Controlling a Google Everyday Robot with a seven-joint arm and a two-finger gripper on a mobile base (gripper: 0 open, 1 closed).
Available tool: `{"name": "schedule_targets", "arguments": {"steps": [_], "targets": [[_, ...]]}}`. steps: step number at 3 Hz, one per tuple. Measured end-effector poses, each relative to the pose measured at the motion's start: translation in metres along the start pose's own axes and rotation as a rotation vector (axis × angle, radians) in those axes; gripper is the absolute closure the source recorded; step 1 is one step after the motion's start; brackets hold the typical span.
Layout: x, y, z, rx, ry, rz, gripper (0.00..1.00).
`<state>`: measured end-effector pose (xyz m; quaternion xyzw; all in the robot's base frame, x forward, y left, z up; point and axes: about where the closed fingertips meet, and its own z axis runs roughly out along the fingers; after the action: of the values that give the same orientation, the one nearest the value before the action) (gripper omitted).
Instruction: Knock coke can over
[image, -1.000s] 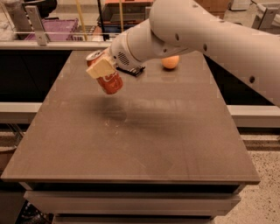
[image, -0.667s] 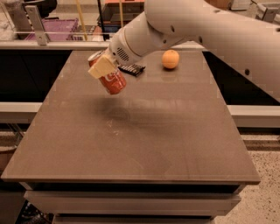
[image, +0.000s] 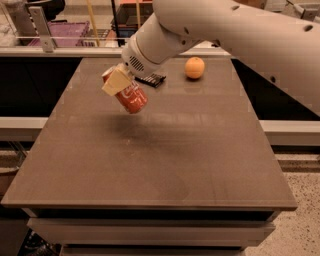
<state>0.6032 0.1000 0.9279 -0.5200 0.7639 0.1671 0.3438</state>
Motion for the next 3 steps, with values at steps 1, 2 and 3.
{"name": "schedule_targets", "arguments": {"steps": [1,2,3], "targets": [[0.011,0.001,0.002,0.009,0.048,0.011,1.00],[0.026,-0.003,0.003,0.029,0.116,0.022,1.00],[0.041,-0.009,0.000,0.057,0.177,0.032,1.00]]}}
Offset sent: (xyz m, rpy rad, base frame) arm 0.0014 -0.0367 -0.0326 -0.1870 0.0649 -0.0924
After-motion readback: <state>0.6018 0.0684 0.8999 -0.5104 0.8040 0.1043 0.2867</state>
